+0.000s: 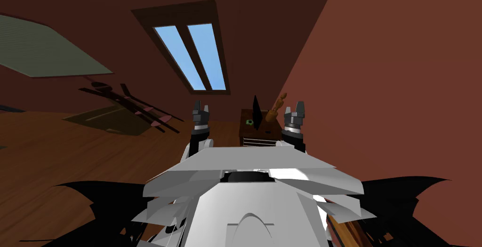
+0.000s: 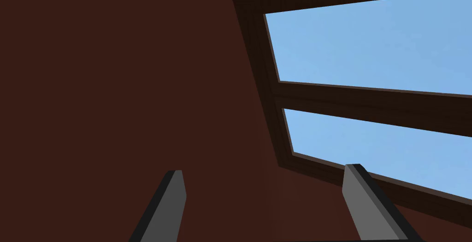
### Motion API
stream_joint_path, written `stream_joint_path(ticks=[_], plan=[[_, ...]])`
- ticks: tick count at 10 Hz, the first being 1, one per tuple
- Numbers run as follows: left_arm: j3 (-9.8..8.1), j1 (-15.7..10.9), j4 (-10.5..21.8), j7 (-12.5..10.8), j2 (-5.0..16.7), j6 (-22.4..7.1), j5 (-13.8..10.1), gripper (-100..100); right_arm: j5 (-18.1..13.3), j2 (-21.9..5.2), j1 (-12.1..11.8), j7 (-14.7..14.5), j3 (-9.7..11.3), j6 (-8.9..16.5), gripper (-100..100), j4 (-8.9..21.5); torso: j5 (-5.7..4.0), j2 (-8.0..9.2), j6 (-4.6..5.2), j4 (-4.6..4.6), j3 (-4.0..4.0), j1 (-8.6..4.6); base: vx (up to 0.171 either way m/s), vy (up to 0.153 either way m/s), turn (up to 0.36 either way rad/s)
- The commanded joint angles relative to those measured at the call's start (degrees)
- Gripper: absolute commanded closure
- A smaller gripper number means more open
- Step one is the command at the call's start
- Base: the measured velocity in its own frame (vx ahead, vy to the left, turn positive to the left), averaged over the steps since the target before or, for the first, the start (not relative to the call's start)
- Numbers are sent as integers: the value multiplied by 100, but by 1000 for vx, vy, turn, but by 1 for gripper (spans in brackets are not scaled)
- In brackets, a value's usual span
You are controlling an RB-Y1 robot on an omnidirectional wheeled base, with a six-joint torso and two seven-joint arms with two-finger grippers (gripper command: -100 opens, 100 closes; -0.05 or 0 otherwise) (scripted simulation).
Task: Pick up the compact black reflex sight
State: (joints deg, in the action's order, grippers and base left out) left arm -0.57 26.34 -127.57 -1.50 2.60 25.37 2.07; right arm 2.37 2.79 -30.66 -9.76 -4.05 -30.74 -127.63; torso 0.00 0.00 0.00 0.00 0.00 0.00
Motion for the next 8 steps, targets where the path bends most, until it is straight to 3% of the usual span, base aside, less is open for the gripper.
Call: stream_joint_path(ticks=[1,5,8], plan=[[0,0,0,0,0,0,0,0,-56,-215,-63,-30,41,14,-100,37,0,0,0,0,0,0,-23,-13,-8],[0,-1,0,0,0,0,0,0,-368,-875,-366,-206,211,111,-100,317,-5,26,0,5,15,-23,-61,-47,41],[0,-1,0,0,1,0,0,0,-735,-1270,-659,-419,365,229,-100,737,-8,36,-1,8,21,-35,-87,-79,141]])
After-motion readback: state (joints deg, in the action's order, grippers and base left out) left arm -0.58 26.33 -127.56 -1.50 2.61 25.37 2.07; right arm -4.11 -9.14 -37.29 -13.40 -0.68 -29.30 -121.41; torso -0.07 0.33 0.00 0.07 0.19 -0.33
